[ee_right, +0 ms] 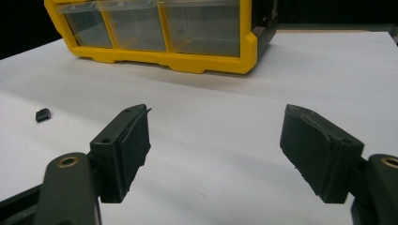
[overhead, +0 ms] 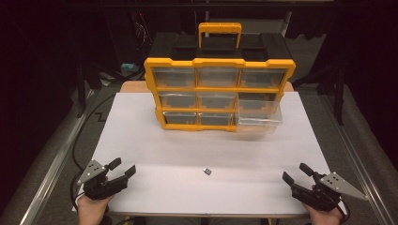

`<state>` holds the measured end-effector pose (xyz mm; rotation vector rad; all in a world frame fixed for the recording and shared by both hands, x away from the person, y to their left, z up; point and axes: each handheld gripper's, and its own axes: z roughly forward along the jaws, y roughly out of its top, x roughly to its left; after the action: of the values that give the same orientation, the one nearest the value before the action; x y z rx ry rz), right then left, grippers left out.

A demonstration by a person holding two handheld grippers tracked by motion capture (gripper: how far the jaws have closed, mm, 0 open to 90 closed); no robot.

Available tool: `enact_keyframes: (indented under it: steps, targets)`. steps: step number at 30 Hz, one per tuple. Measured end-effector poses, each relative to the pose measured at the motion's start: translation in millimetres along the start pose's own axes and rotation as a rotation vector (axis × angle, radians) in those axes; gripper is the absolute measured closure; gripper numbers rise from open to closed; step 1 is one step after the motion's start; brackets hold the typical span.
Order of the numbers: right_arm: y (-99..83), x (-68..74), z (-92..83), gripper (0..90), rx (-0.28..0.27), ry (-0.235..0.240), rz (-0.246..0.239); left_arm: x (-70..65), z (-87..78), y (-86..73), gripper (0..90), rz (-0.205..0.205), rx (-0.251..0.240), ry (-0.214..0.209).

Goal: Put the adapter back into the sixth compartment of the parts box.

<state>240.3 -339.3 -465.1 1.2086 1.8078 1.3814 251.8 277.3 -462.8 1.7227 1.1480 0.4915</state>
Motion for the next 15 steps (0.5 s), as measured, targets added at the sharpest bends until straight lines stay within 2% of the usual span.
enact_keyframes:
  steps: [15]
  targets:
    - [0.2, 1.1, 0.7, 24.3, 0.003, -0.006, 0.001, 0.5, -0.7, -0.2, 31.5, -0.016, -0.017, 0.001]
